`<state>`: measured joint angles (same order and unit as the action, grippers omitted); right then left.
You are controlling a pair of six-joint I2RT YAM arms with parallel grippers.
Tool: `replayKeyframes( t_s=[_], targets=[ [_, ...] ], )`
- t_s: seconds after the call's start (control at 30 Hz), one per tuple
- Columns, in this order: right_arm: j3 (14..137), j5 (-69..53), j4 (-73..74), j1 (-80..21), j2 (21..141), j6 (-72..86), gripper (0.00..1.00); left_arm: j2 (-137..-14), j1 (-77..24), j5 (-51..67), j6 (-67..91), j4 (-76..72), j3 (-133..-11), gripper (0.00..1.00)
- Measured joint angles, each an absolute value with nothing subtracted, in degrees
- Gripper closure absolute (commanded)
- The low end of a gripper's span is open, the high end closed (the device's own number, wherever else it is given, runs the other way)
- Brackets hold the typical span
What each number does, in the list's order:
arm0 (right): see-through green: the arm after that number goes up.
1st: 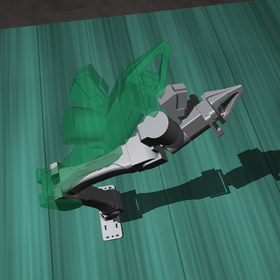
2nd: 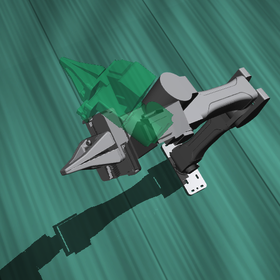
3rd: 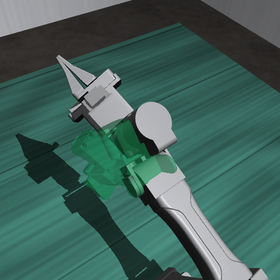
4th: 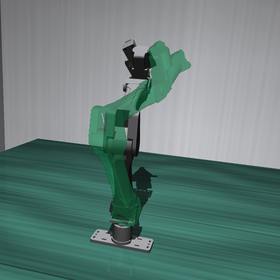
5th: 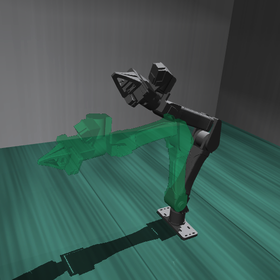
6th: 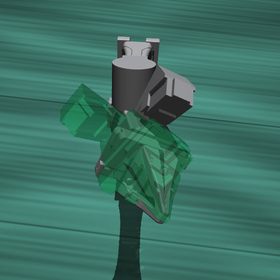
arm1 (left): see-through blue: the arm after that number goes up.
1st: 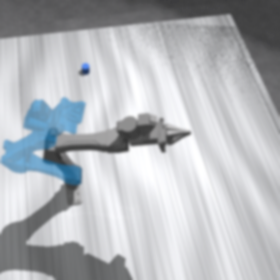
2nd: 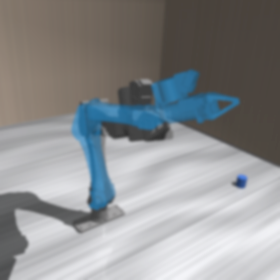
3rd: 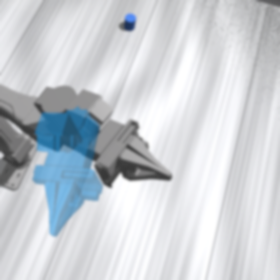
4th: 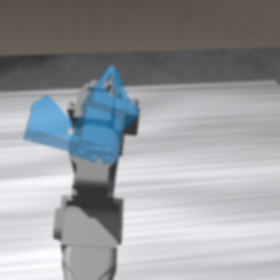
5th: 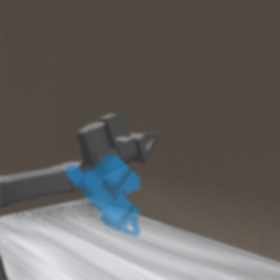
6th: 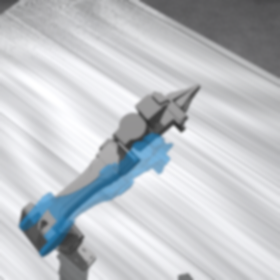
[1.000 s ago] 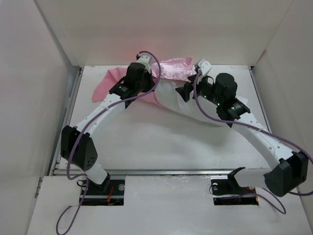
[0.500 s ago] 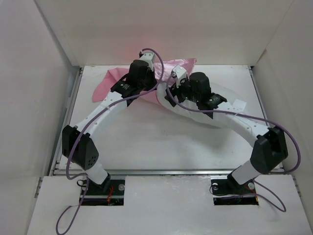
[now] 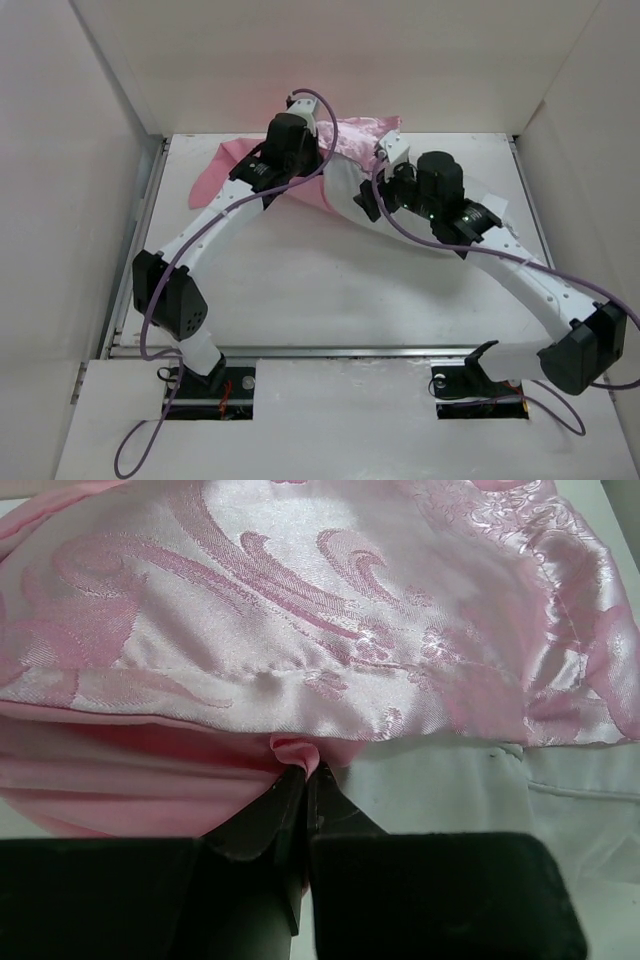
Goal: Put the pillow into the pillowcase
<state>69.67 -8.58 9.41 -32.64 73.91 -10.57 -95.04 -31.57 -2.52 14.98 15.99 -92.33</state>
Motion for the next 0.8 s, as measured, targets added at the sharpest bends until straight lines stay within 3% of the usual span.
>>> replayKeyframes(
  t_s=[0.2, 0.23, 0.4, 0.43, 0.47, 0.53, 0.57, 0.8],
  targets=[
    [69.67, -11.35, 13.17, -32.71, 81.43, -10.90, 0.22, -95.48, -32.21, -2.74, 14.39, 16.14, -93.78, 1.00],
    [69.67, -10.57, 12.56, -32.71, 82.65, -10.72, 0.28, -95.48, -32.38, -2.74, 14.33, 16.21, -93.78, 1.00],
    [71.55, -2.94, 7.88, -32.73, 88.82, -9.93, 0.42, -95.44, -33.04, -3.75, 13.82, 17.50, -93.78, 1.00],
    [72.25, -1.45, 6.79, -32.73, 89.80, -9.63, 0.48, -95.39, -33.08, -3.92, 13.76, 17.58, -93.78, 1.00],
    [72.79, 0.14, 5.41, -32.73, 90.74, -9.30, 0.67, -95.29, -33.12, -4.25, 13.65, 17.67, -93.78, 1.00],
    [73.08, 2.81, 2.24, -32.73, 91.94, -8.27, 0.93, -94.83, -33.19, -4.80, 13.41, 17.78, -93.78, 1.00],
    [73.08, 3.84, 0.73, -32.73, 92.33, -7.55, 1.00, -94.52, -33.28, -5.08, 13.32, 17.89, -93.78, 1.00],
    [72.38, 1.45, -6.07, -32.75, 93.38, -4.19, 1.00, -92.49, -33.43, -8.34, 12.43, 19.70, -94.74, 1.00]
  ],
)
